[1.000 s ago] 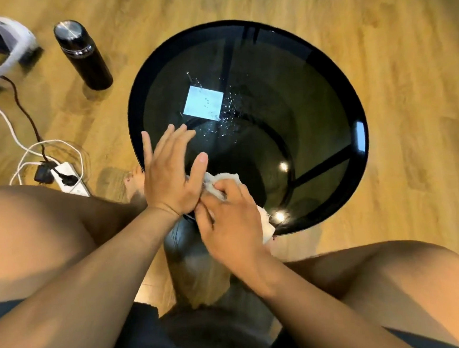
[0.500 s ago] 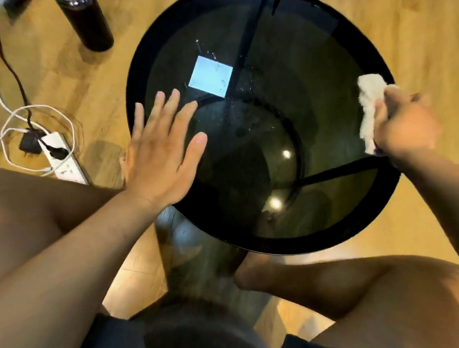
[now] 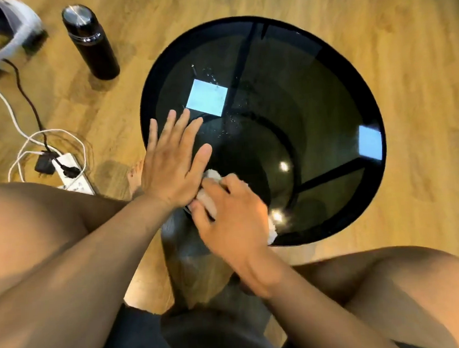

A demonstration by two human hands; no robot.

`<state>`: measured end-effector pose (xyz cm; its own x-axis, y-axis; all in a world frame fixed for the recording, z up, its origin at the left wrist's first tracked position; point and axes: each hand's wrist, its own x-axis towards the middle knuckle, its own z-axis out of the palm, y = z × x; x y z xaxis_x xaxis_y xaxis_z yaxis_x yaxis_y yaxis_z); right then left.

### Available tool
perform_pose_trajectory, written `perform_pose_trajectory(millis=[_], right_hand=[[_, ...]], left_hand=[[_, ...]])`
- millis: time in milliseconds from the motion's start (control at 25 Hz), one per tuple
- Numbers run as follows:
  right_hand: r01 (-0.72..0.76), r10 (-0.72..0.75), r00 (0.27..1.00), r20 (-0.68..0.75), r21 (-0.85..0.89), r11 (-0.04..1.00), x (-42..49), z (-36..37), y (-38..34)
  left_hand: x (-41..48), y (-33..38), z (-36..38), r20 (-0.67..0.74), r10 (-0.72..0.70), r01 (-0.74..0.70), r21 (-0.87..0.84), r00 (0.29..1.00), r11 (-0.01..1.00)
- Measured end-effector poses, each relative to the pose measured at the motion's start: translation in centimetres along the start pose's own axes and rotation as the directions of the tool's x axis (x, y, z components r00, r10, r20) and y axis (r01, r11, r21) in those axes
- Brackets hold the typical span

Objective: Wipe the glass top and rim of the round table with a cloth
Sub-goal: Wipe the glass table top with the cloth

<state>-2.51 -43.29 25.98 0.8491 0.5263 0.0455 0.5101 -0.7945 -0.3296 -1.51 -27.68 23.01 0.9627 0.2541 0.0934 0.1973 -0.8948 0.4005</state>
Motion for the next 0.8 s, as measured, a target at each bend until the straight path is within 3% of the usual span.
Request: perform_pose_trajectory(millis=[120,200,320,480,680,800], right_hand=[[0.085,-0.093,0.993,0.070,0.106,0.991,-1.3,-0.1,0.1],[0.134,-0.137,0.990,0.030,0.079,0.988,-0.4,-1.0,3.8],[-0.107,0.108,0.992,-0.066,0.017,0.994,2.1,-3.9,13.1],[-0.482,0.468,0.868,-0.168,-0.050,0.875,7.2,-8.3,26.7],[-0.566,0.545,0.818,-0.186,-0.086,0.820,8.6,-7.7,25.7],[-0.484,0.470,0.874,-0.125,-0.143,0.863,6.1,-7.0,20.5]], left_hand=[[-0.1,-0.3,0.1,0.028,0.040,-0.041,0.028,0.999,0.999],[-0.1,-0.3,0.3,0.031,0.043,-0.044,0.037,0.999,0.998],[0.0,-0.2,0.3,-0.002,-0.001,0.001,0.022,1.000,1.000],[0.2,-0.3,0.3,-0.044,-0.015,0.013,-0.050,0.999,0.999],[0.2,-0.2,0.0,-0.061,-0.019,0.013,-0.099,0.998,0.995],[0.1,-0.2,0.0,-0.066,-0.021,0.013,-0.107,0.998,0.994]])
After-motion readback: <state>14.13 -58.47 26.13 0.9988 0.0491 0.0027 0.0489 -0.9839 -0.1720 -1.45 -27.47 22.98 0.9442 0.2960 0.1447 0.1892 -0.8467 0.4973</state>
